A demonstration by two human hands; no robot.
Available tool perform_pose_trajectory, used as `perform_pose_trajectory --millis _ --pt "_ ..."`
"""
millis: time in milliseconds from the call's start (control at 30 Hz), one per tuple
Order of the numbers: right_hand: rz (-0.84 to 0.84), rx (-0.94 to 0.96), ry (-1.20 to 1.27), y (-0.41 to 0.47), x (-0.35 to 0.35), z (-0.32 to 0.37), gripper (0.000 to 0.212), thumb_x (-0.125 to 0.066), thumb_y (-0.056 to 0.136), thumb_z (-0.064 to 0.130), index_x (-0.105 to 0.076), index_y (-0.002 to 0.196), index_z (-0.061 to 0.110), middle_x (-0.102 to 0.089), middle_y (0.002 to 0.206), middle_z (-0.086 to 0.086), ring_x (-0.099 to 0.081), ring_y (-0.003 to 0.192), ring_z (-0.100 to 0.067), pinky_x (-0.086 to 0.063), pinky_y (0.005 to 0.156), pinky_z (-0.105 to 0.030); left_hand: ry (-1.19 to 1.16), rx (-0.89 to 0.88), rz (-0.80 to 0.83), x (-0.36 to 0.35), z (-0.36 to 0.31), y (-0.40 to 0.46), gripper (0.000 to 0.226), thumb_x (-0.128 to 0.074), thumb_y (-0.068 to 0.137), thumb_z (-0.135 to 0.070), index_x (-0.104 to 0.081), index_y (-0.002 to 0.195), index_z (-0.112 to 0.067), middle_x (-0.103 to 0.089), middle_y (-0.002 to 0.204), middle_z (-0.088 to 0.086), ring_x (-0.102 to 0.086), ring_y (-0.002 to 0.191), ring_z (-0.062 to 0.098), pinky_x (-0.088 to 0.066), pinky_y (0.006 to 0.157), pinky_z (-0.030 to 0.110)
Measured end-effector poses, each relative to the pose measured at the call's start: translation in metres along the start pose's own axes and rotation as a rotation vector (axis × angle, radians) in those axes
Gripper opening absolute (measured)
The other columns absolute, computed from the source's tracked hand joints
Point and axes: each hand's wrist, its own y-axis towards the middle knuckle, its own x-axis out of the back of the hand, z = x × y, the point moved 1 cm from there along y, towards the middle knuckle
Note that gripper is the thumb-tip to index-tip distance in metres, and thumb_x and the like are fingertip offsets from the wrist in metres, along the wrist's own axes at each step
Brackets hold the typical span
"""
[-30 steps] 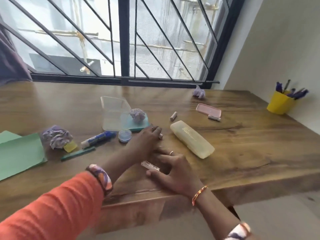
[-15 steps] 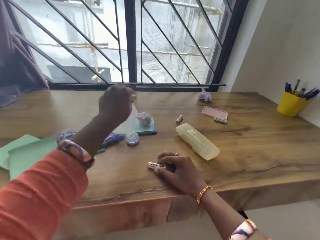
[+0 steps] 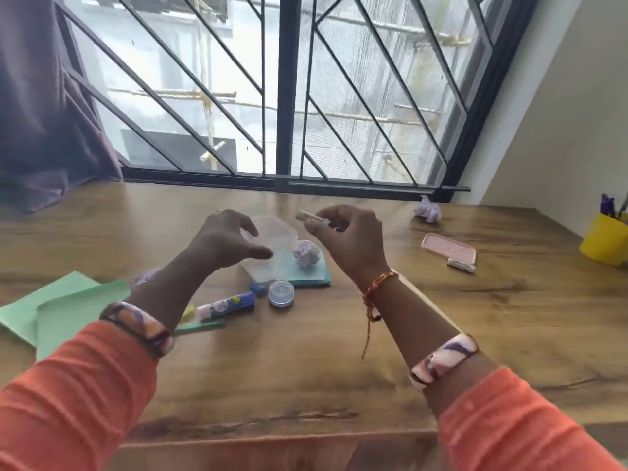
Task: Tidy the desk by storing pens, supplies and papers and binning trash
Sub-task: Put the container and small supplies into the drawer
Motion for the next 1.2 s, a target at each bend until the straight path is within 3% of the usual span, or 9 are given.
perform_pose_trajectory --millis 133,267,400,500,600,700,833,967,1200 --pt "0.086 0.030 -0.038 0.041 -0.029 0.022 0.022 -0.076 0.070 0.029 -0.073 0.088 0.015 -0.065 0.073 0.005 -0.058 0.066 -0.005 -0.049 0.066 -0.022 -0.069 -0.032 -0.050 -0.001 0.006 0.010 0.026 -0.080 0.065 -0.011 -0.073 0.090 -0.006 -0.068 0.102 0.016 -0.061 0.101 0.027 -0.051 0.086 0.032" --pt "0.171 0.038 -0.093 0.063 -0.039 0.021 0.021 -0.070 0.077 0.023 -0.071 0.095 0.013 -0.067 0.081 -0.003 -0.061 0.079 -0.012 -0.046 0.075 -0.023 -0.019 -0.104 -0.165 0.001 0.021 0.025 0.020 -0.067 0.068 0.004 -0.074 0.085 -0.003 -0.069 0.095 0.018 -0.062 0.091 0.030 -0.054 0.085 0.042" --pt "0.168 -0.092 -0.224 0.071 -0.025 -0.021 0.024 -0.066 0.078 0.021 -0.069 0.101 0.015 -0.070 0.099 -0.008 -0.064 0.096 -0.021 -0.050 0.088 -0.031 0.050 -0.095 -0.164 -0.002 0.031 0.024 0.029 -0.073 0.071 -0.006 -0.069 0.099 -0.004 -0.066 0.105 0.020 -0.061 0.097 0.031 -0.053 0.085 0.041" --pt "0.245 -0.334 -0.532 0.069 -0.013 -0.070 0.033 -0.055 0.082 0.019 -0.062 0.114 0.014 -0.060 0.123 -0.013 -0.052 0.117 -0.032 -0.042 0.097 -0.034 0.168 -0.129 -0.199 -0.006 0.025 0.012 0.044 -0.073 0.074 -0.011 -0.060 0.115 -0.013 -0.056 0.121 0.013 -0.059 0.103 0.032 -0.051 0.087 0.042" --pt "0.351 -0.432 -0.771 0.056 -0.005 -0.104 0.033 -0.051 0.085 0.022 -0.059 0.116 0.014 -0.057 0.128 -0.013 -0.050 0.120 -0.034 -0.042 0.097 -0.034 0.261 -0.226 -0.366 -0.009 0.010 -0.008 0.032 -0.070 0.078 -0.016 -0.058 0.107 -0.017 -0.058 0.111 0.005 -0.061 0.095 0.027 -0.050 0.073 0.037" --pt "0.490 -0.483 -0.740 0.043 -0.003 -0.117 0.031 -0.048 0.090 0.016 -0.062 0.114 0.004 -0.061 0.123 -0.015 -0.056 0.114 -0.030 -0.047 0.087 -0.027 0.233 -0.255 -0.334 -0.013 0.000 -0.019 0.020 -0.067 0.080 -0.024 -0.061 0.098 -0.019 -0.063 0.099 -0.001 -0.064 0.087 0.024 -0.048 0.069 0.032" --pt "0.341 -0.385 -0.723 0.038 -0.004 -0.111 0.027 -0.050 0.087 0.009 -0.065 0.110 0.007 -0.061 0.119 -0.018 -0.058 0.111 -0.032 -0.049 0.090 -0.032 0.203 -0.225 -0.225 -0.017 -0.004 -0.019 0.011 -0.066 0.081 -0.028 -0.066 0.090 -0.021 -0.064 0.088 -0.005 -0.064 0.084 0.023 -0.045 0.068 0.029" --pt "0.321 -0.315 -0.657 0.037 -0.004 -0.096 0.026 -0.059 0.081 0.007 -0.065 0.106 0.005 -0.060 0.116 -0.018 -0.058 0.108 -0.032 -0.047 0.090 -0.032 0.200 -0.214 -0.182 -0.017 -0.005 -0.023 0.005 -0.065 0.081 -0.028 -0.067 0.082 -0.025 -0.056 0.075 -0.011 -0.063 0.081 0.021 -0.045 0.069 0.029" --pt "0.267 0.129 -0.162 0.046 -0.035 0.001 0.034 -0.071 0.070 0.008 -0.066 0.104 0.005 -0.071 0.092 -0.012 -0.066 0.084 -0.021 -0.049 0.074 -0.021 0.244 -0.145 -0.225 0.003 0.011 -0.026 0.005 -0.064 0.081 -0.030 -0.068 0.082 -0.027 -0.057 0.073 -0.011 -0.063 0.082 0.020 -0.048 0.071 0.030"
